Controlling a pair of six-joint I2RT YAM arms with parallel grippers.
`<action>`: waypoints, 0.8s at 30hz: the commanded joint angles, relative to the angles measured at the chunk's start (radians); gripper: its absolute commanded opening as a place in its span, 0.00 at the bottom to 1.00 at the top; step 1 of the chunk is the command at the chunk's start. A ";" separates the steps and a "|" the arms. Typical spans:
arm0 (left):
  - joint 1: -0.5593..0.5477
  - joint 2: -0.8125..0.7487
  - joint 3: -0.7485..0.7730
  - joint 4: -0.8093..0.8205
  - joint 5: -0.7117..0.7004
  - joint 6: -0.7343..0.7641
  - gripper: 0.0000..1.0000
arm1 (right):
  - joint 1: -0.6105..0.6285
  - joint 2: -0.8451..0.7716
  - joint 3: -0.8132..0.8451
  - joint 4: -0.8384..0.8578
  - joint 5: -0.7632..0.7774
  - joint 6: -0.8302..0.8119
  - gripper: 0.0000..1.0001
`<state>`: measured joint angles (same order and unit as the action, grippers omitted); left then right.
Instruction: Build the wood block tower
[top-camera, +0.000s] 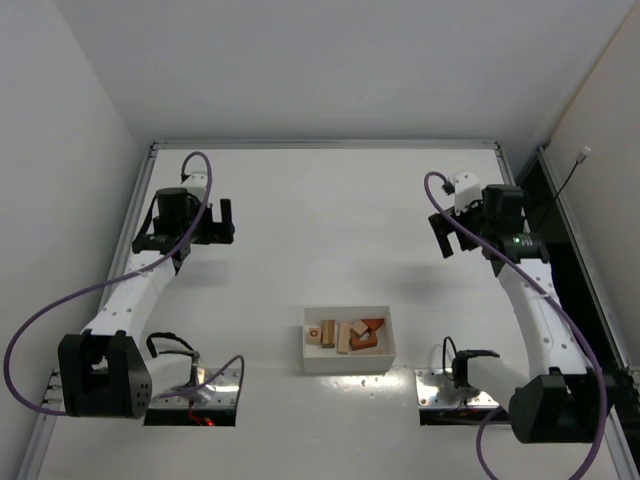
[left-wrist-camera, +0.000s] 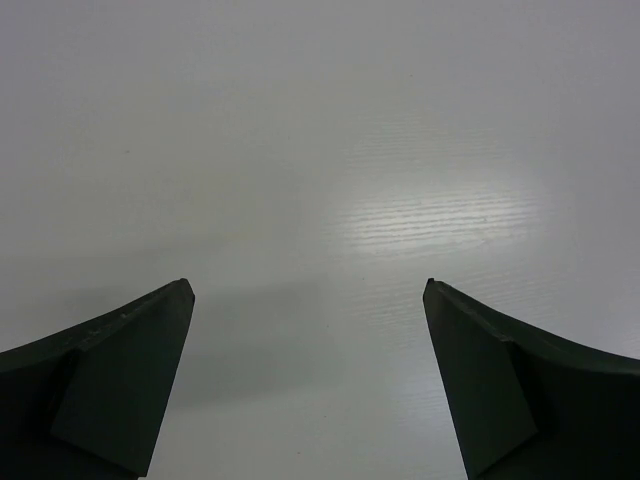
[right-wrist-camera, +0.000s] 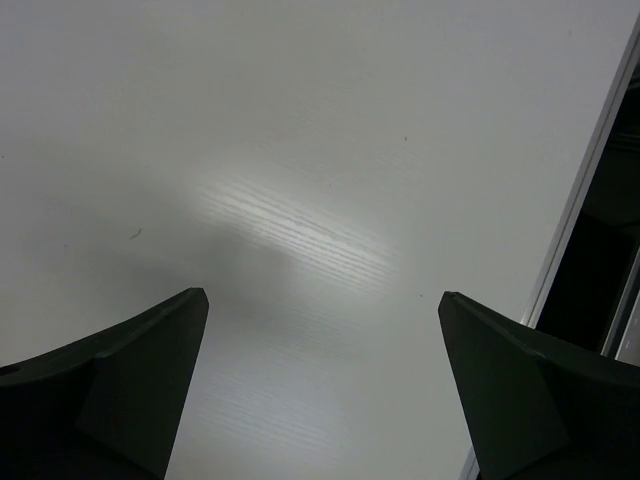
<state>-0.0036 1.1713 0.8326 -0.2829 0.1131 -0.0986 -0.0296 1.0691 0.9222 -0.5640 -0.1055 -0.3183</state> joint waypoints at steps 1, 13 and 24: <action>0.010 -0.022 -0.004 0.016 0.004 -0.015 1.00 | -0.001 0.005 0.026 0.016 -0.030 -0.002 1.00; 0.010 0.007 0.045 -0.044 -0.001 -0.010 1.00 | 0.008 0.091 0.217 -0.186 -0.356 -0.217 0.96; 0.010 0.093 0.117 -0.156 0.082 0.091 1.00 | 0.135 0.413 0.566 -0.846 -0.605 -0.711 0.69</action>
<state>-0.0036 1.2530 0.9062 -0.4076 0.1646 -0.0357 0.0658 1.3941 1.4616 -1.1469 -0.6373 -0.8349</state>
